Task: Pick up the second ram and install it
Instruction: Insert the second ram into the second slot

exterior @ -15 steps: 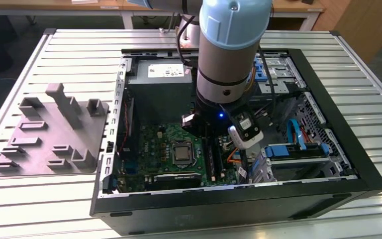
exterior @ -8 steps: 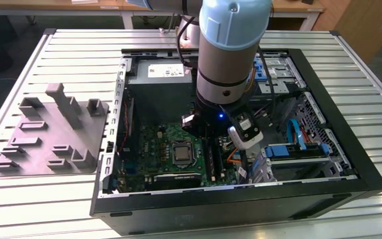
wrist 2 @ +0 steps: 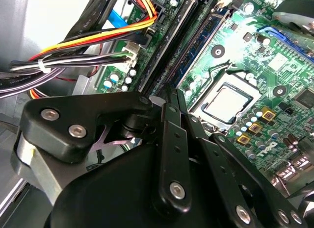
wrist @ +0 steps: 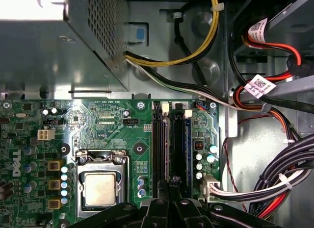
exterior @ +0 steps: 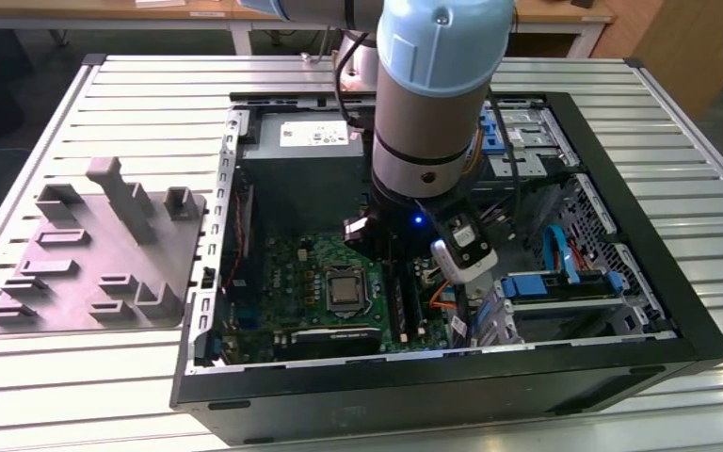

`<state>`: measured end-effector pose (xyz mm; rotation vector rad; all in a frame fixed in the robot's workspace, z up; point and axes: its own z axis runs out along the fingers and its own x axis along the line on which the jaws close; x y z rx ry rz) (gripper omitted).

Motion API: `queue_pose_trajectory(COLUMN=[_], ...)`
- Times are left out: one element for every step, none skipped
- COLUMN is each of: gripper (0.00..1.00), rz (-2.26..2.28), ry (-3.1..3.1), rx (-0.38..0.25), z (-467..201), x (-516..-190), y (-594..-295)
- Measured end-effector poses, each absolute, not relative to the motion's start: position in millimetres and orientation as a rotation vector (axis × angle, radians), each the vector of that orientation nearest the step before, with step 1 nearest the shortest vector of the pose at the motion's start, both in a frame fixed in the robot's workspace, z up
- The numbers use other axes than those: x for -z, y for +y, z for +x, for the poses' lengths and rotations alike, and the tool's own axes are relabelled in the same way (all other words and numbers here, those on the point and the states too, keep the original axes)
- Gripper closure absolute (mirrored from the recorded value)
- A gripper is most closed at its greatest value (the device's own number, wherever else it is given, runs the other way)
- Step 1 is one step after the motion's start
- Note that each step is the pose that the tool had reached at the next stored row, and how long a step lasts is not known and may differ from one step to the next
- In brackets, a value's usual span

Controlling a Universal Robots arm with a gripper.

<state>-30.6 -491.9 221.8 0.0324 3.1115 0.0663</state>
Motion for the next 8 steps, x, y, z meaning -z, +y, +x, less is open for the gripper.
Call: queue_pose_trajectory(gripper=[0.89,0.89,0.89,0.89,0.89,0.89,0.89,0.89], rz=[0.032,0.032,0.032,0.032,0.032,0.032,0.032,0.032], ry=[3.111,3.111,3.111,3.111,3.112,3.111,3.111,3.111], rx=[-0.066,-0.067,-0.067,-0.066,-0.065,-0.064,-0.063,-0.058], z=[-30.6,-30.6,-30.6,-30.6,-30.6,-30.6,-30.6,-30.6], x=[-221.8,-222.3,-223.3,-224.7,-226.1,-227.1,-227.1,-227.1], y=[-491.9,-491.8,-491.7,-491.8,-491.8,-491.9,-491.8,-491.7])
